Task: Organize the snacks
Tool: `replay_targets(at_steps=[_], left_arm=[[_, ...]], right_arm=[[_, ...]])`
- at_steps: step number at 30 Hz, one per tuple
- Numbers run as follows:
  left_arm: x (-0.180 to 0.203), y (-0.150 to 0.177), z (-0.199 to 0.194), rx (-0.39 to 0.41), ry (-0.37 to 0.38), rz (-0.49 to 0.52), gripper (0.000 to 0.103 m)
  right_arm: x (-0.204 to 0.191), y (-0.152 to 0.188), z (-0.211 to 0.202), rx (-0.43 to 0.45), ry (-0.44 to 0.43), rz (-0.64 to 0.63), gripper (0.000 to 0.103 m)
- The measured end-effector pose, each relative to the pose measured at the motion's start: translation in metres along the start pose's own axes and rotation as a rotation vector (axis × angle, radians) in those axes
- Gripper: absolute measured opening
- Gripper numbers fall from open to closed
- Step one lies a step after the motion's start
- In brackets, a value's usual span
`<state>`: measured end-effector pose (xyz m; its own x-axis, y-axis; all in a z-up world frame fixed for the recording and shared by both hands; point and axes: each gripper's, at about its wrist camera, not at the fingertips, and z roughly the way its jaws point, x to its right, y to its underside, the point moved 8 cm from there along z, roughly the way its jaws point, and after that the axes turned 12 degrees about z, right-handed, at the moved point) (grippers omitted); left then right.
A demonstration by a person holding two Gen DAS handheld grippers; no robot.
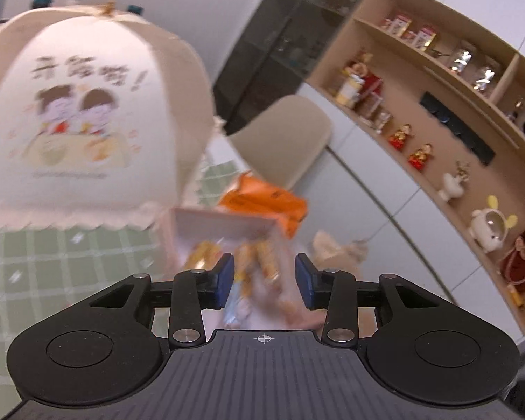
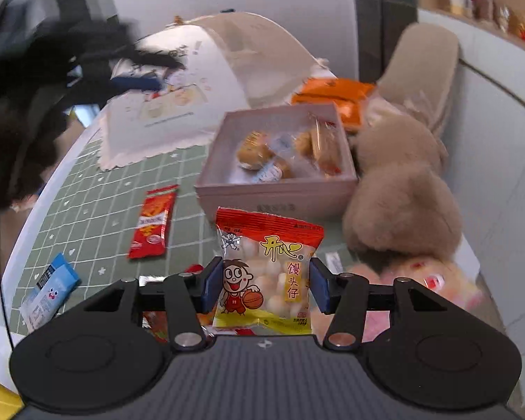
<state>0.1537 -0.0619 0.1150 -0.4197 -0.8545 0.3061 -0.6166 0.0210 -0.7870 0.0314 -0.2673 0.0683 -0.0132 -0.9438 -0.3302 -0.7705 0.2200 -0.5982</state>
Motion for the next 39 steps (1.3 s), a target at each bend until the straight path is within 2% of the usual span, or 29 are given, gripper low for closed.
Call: replay_targets(at_steps=[4, 7, 8, 9, 10, 11, 13, 14, 16, 19, 23, 27, 30, 33, 36, 39], left_arm=[[-0.016, 0.056, -0.034, -0.083, -0.09, 0.004, 0.042], [-0.04, 0.108, -0.051, -0.15, -0.136, -0.116, 0.042], [-0.045, 0.12, -0.053, -0.162, -0.14, -0.16, 0.042], [-0.051, 0.132, -0.056, -0.171, -0.149, -0.194, 0.042], [-0.056, 0.138, -0.06, -0.178, -0.159, -0.21, 0.042], [-0.061, 0.146, -0.065, -0.187, -0.171, -0.221, 0.042], [-0.072, 0.154, -0.081, -0.187, -0.209, -0.226, 0.042], [-0.079, 0.156, -0.092, -0.176, -0.238, -0.22, 0.042], [-0.096, 0.164, -0.117, -0.158, -0.311, -0.212, 0.042], [-0.123, 0.183, -0.144, -0.172, -0.405, -0.232, 0.042], [-0.154, 0.212, -0.169, -0.202, -0.483, -0.281, 0.042], [-0.177, 0.232, -0.185, -0.214, -0.554, -0.321, 0.042], [-0.184, 0.235, -0.189, -0.194, -0.572, -0.342, 0.042], [-0.182, 0.235, -0.186, -0.197, -0.585, -0.322, 0.042], [-0.175, 0.231, -0.177, -0.204, -0.576, -0.285, 0.042], [-0.165, 0.227, -0.162, -0.203, -0.515, -0.283, 0.042]], right_arm=[[-0.007, -0.037, -0.005, 0.073, -0.034, -0.027, 0.051], [-0.033, -0.104, -0.004, 0.149, -0.072, -0.049, 0.052], [-0.044, -0.126, 0.001, 0.158, -0.073, -0.051, 0.054], [-0.055, -0.151, 0.01, 0.154, -0.06, -0.052, 0.073], [-0.063, -0.168, 0.02, 0.141, -0.045, -0.053, 0.084], [-0.071, -0.187, 0.031, 0.136, -0.03, -0.043, 0.091], [-0.074, -0.203, 0.041, 0.141, 0.0, -0.002, 0.091], [-0.075, -0.203, 0.042, 0.134, -0.018, 0.018, 0.091], [-0.077, -0.188, 0.042, 0.104, -0.086, 0.041, 0.091], [-0.08, -0.149, 0.055, 0.022, -0.1, -0.005, 0.091], [-0.081, -0.068, 0.081, -0.13, -0.071, -0.12, 0.091], [-0.079, 0.009, 0.101, -0.299, -0.076, -0.155, 0.091], [-0.074, 0.053, 0.109, -0.369, -0.047, -0.167, 0.091], [-0.072, 0.085, 0.113, -0.394, -0.012, -0.2, 0.091], [-0.073, 0.101, 0.113, -0.367, 0.04, -0.271, 0.091], [-0.075, 0.099, 0.114, -0.342, 0.055, -0.291, 0.092]])
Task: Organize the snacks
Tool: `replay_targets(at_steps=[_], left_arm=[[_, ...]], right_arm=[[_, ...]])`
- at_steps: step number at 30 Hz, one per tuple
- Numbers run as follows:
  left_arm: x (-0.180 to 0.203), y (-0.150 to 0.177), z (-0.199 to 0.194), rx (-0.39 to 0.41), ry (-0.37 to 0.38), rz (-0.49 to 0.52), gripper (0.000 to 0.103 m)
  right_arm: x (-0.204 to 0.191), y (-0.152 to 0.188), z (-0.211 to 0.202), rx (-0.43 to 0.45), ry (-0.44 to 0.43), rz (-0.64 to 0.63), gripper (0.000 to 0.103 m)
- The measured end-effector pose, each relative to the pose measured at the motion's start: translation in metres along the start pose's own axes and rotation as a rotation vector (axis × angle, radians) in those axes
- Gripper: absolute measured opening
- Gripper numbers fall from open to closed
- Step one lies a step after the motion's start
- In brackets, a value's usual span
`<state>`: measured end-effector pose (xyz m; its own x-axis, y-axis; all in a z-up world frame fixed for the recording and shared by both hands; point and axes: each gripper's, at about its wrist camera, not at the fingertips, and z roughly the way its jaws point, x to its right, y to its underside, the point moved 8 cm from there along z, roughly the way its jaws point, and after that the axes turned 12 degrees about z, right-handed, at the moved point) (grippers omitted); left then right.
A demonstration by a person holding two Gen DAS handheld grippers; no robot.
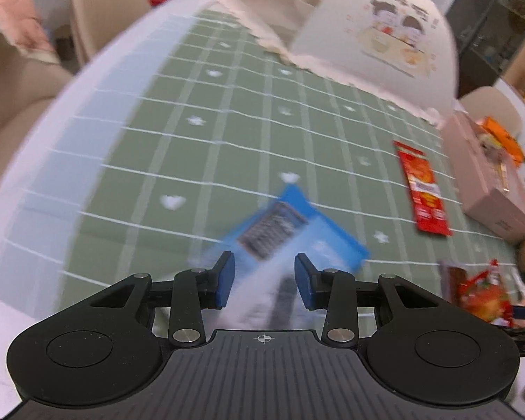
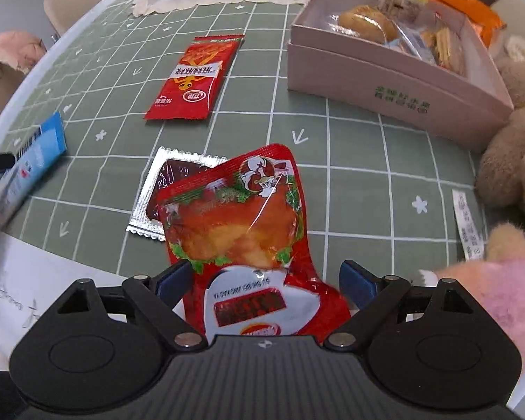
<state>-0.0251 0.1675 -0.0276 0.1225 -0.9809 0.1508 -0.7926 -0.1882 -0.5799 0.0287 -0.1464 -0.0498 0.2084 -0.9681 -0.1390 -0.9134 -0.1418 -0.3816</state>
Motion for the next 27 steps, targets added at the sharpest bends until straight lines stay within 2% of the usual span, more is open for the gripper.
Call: replay_targets(at_steps=[3, 6, 8, 12, 14, 17, 19, 20, 21, 24, 26, 27], left_arm=[[0.024, -0.001, 0.005, -0.006, 0.045, 0.028, 0.042], [0.053, 0.003, 0.013, -0.031, 0.133, 0.041, 0.042], [0.07, 0.008, 0.017, -0.061, 0.178, 0.07, 0.041], [0.085, 0.018, 0.012, -0.074, 0.221, 0.085, 0.041], [0.078, 0.017, 0.004, -0.046, 0.2, 0.073, 0.041], [0.047, 0.008, -0.013, 0.032, 0.106, 0.034, 0.041], [0.017, 0.001, -0.024, 0.08, 0.041, -0.026, 0.041], [0.004, -0.001, -0.028, 0.093, 0.011, -0.053, 0.041], [-0.009, -0.001, -0.03, 0.099, -0.019, -0.079, 0.041], [-0.041, 0.006, -0.028, 0.079, -0.085, -0.152, 0.041], [-0.05, 0.015, -0.024, 0.05, -0.095, -0.194, 0.041], [-0.05, 0.019, -0.021, 0.039, -0.087, -0.208, 0.041]], right_arm=[[0.005, -0.008, -0.001, 0.029, 0.025, 0.025, 0.092], [0.014, -0.02, -0.005, 0.088, 0.105, 0.021, 0.092], [0.016, -0.027, -0.008, 0.114, 0.122, 0.025, 0.091], [-0.002, -0.037, -0.027, 0.178, 0.004, 0.028, 0.091], [-0.016, -0.041, -0.027, 0.171, -0.058, 0.026, 0.091], [-0.033, -0.041, -0.015, 0.151, -0.086, 0.016, 0.089], [-0.043, -0.039, -0.007, 0.14, -0.087, 0.006, 0.083], [-0.046, -0.039, -0.004, 0.128, -0.095, 0.008, 0.075], [-0.051, -0.037, 0.002, 0.116, -0.107, 0.01, 0.071], [-0.063, -0.034, 0.006, 0.12, -0.107, -0.006, 0.07], [-0.072, -0.028, 0.005, 0.112, -0.118, -0.019, 0.066], [-0.077, -0.025, 0.004, 0.101, -0.139, -0.028, 0.059]])
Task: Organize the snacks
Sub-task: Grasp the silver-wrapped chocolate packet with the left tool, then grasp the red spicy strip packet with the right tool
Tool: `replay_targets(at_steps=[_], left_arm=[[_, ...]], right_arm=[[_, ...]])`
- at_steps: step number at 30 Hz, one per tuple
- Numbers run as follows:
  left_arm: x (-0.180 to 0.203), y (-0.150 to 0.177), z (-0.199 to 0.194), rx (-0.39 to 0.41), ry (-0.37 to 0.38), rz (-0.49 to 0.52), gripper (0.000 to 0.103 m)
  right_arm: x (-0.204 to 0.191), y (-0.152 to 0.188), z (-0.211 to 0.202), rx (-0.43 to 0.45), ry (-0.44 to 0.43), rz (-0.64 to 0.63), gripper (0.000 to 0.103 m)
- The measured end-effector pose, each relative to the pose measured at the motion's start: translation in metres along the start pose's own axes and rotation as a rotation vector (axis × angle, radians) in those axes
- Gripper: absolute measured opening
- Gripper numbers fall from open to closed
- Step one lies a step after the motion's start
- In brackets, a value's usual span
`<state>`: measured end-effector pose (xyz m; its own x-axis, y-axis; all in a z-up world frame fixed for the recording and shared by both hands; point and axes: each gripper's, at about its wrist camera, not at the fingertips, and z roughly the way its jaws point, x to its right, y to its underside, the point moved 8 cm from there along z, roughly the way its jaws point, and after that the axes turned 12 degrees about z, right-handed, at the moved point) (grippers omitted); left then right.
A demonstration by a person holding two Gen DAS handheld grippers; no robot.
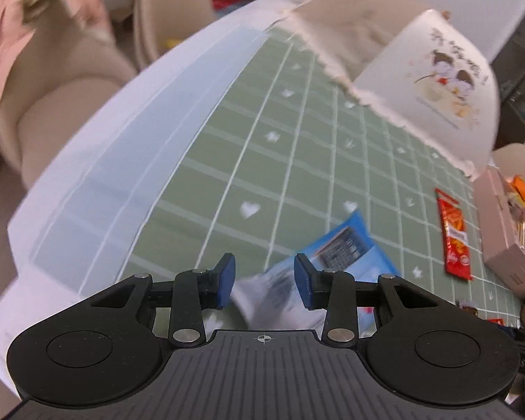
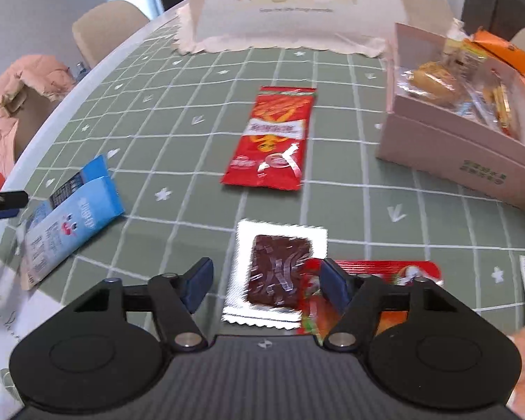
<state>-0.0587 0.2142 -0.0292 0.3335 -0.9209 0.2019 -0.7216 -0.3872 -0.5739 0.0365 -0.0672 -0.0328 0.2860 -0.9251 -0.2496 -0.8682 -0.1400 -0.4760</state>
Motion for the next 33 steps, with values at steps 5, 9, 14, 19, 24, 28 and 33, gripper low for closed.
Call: replay_targets(at_steps=[5, 9, 14, 19, 24, 28, 33], left_arm=[[0.02, 0.014, 0.008, -0.04, 0.069, 0.022, 0.041], [0.051, 0.017, 0.01, -0.05, 0.139, 0.082, 0.041], [0.091, -0.004, -0.016, 0.087, 0.064, 0.278, 0.04], [0.156, -0.003, -0.01, 0.039, 0.178, 0.446, 0.041], [0.222, 0.032, 0.014, -0.038, 0.216, 0.676, 0.042], [0.237, 0.053, 0.032, -0.108, 0.175, 0.747, 0.042], [0.234, 0.056, 0.044, -0.138, 0.139, 0.746, 0.049]], right_arm=[[-0.026, 0.019, -0.001, -0.032, -0.079, -0.047, 0.056], [-0.039, 0.029, -0.004, -0.045, -0.114, -0.064, 0.056], [-0.032, 0.027, -0.03, -0.01, -0.11, -0.065, 0.056], [0.014, 0.007, -0.068, 0.121, -0.001, -0.014, 0.075], [0.075, -0.002, -0.096, 0.193, 0.137, 0.094, 0.076], [0.111, 0.004, -0.11, 0.214, 0.168, 0.186, 0.081], [0.131, 0.022, -0.104, 0.181, 0.185, 0.248, 0.081]])
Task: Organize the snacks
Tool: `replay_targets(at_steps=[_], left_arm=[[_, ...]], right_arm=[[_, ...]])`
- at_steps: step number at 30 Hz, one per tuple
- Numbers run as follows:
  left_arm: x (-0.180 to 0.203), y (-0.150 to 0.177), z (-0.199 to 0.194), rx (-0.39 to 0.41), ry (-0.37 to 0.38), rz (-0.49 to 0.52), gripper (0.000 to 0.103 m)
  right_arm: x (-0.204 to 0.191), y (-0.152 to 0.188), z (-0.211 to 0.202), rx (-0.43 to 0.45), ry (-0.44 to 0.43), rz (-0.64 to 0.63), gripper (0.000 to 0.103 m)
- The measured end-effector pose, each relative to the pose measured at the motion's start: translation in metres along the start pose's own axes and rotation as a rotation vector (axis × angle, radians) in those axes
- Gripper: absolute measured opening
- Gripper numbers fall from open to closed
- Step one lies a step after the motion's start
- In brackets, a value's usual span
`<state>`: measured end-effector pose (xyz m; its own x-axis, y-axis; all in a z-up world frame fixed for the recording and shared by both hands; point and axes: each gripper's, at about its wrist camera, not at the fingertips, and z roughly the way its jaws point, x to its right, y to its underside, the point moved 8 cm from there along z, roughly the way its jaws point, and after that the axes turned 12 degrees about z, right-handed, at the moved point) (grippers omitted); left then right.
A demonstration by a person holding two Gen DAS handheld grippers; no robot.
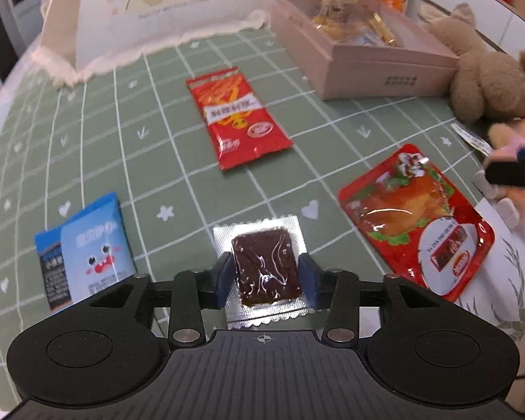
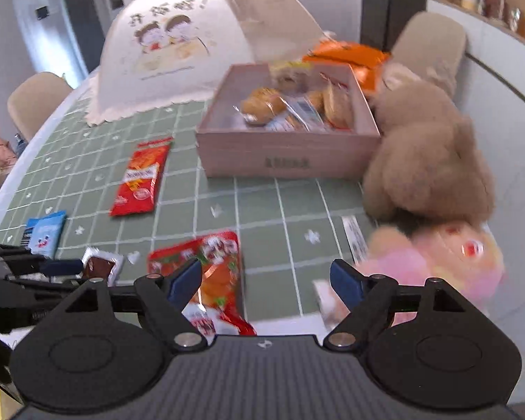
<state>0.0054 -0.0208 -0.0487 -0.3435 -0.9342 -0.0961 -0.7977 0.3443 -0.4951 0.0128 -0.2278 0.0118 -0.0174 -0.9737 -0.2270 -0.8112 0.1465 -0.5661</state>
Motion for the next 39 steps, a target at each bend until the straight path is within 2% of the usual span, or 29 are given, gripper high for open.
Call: replay_targets(at_steps=[2, 6, 9, 12, 16, 21, 26, 31, 32, 34, 35, 37, 39], left_arm=[[-0.003, -0.003, 0.003, 0.011, -0.005, 0.001, 0.052], [-0.002, -0.007, 0.003, 0.008, -0.013, 0.026, 0.052], [-0.001, -0.002, -0.001, 0.012, 0.009, 0.034, 0.044], [-0.007, 0.01, -0.008, 0.003, 0.02, -0.008, 0.043], [-0.026, 0.028, -0.017, 0.005, -0.003, -0.107, 0.043], [-0.047, 0.049, -0.029, -0.001, -0.021, -0.205, 0.043], [-0.052, 0.057, -0.034, 0.005, -0.011, -0.249, 0.043], [-0.052, 0.059, -0.034, 0.02, -0.02, -0.268, 0.043], [-0.052, 0.059, -0.035, 0.024, -0.022, -0.272, 0.043], [-0.052, 0.059, -0.034, 0.028, -0.025, -0.28, 0.043], [-0.052, 0.059, -0.034, 0.029, -0.026, -0.283, 0.043], [-0.051, 0.061, -0.036, 0.032, -0.028, -0.291, 0.043], [-0.051, 0.061, -0.036, 0.032, -0.03, -0.296, 0.043]], right_arm=[[0.001, 0.007, 0.004, -0.02, 0.005, -0.001, 0.082], [-0.004, 0.018, 0.008, -0.043, 0.007, -0.023, 0.083], [-0.011, 0.017, 0.01, -0.041, -0.001, -0.037, 0.085], [-0.024, 0.009, 0.016, -0.043, -0.022, -0.053, 0.086], [-0.06, -0.006, 0.034, -0.07, -0.067, -0.114, 0.088], [-0.124, -0.027, 0.061, -0.064, -0.145, -0.223, 0.099], [-0.182, -0.037, 0.099, -0.068, -0.144, -0.363, 0.099], [-0.2, -0.051, 0.146, -0.107, -0.07, -0.363, 0.098], [-0.201, -0.053, 0.153, -0.112, -0.057, -0.353, 0.095], [-0.2, -0.053, 0.159, -0.134, -0.056, -0.335, 0.079], [-0.201, -0.05, 0.159, -0.159, -0.069, -0.329, 0.063], [-0.201, -0.045, 0.152, -0.163, -0.083, -0.334, 0.057], [-0.2, -0.034, 0.142, -0.185, -0.104, -0.359, 0.055]])
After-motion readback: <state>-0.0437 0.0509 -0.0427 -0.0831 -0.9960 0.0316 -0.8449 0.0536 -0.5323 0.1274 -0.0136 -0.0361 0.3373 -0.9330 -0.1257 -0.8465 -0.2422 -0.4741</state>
